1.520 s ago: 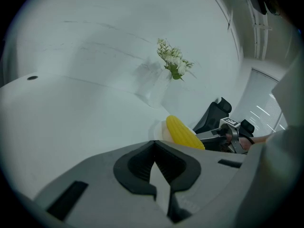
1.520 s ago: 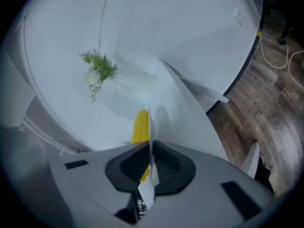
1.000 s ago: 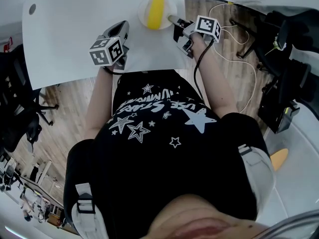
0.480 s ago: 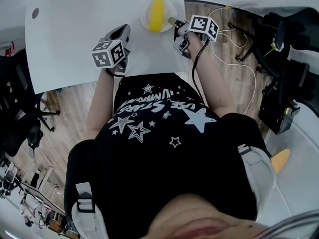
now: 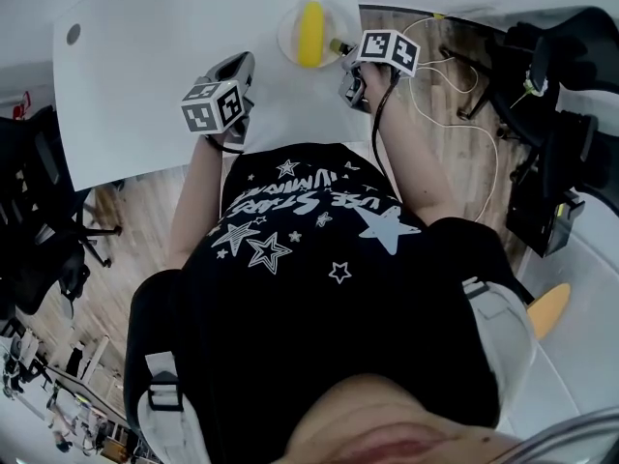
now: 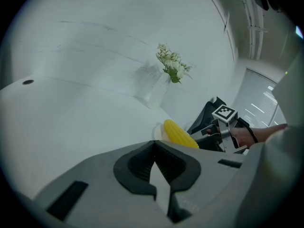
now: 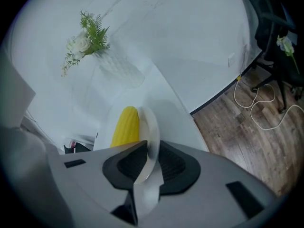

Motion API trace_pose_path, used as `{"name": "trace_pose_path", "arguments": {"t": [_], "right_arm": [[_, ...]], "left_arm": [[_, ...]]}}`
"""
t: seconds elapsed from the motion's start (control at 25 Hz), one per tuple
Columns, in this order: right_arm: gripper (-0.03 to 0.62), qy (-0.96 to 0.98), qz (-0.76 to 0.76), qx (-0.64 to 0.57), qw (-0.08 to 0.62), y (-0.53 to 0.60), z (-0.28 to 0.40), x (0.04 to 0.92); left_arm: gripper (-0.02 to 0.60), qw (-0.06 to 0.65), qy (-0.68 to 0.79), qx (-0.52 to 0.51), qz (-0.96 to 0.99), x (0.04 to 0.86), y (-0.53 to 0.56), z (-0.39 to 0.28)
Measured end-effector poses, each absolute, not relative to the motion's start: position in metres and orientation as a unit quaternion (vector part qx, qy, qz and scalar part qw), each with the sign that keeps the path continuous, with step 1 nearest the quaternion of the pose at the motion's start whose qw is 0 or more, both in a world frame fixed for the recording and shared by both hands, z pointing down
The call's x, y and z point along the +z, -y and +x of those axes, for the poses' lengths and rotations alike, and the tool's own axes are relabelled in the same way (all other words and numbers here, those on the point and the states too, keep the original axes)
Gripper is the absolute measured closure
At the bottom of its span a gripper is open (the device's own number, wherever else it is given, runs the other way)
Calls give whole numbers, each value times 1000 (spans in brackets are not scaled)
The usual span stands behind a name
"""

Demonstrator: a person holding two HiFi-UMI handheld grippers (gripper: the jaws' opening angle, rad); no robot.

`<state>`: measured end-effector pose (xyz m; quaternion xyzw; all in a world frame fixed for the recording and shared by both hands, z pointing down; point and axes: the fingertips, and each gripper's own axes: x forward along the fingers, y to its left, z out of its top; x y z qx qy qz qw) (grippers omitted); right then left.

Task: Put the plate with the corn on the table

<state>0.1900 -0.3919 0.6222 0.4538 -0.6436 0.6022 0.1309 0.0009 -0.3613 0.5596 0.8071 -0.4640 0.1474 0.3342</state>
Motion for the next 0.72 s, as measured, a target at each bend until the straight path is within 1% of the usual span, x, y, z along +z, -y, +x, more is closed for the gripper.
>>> {"name": "trace_pose_path", "arguments": {"t": [0.2, 0.32, 0.4, 0.52, 0.6, 0.72], "right_arm": [[499, 649, 481, 567, 163, 393, 190, 619], [460, 654, 488, 552, 173, 393, 186, 616], [444, 657, 493, 540, 184, 393, 184, 616], [438, 656, 513, 515, 204, 392, 187, 615], [422, 655, 532, 492, 216, 392, 192, 614], [422, 662, 535, 471, 229, 390, 194, 613]], "left_arm": [[575, 329, 457, 151, 812, 554, 362, -6], [575, 327, 454, 153, 815, 552, 360, -11], [575, 326, 454, 155, 815, 551, 359, -17], [575, 325, 452, 155, 816, 549, 358, -22], [575, 325, 452, 154, 816, 548, 355, -26], [575, 325, 452, 151, 817, 548, 353, -32]]}}
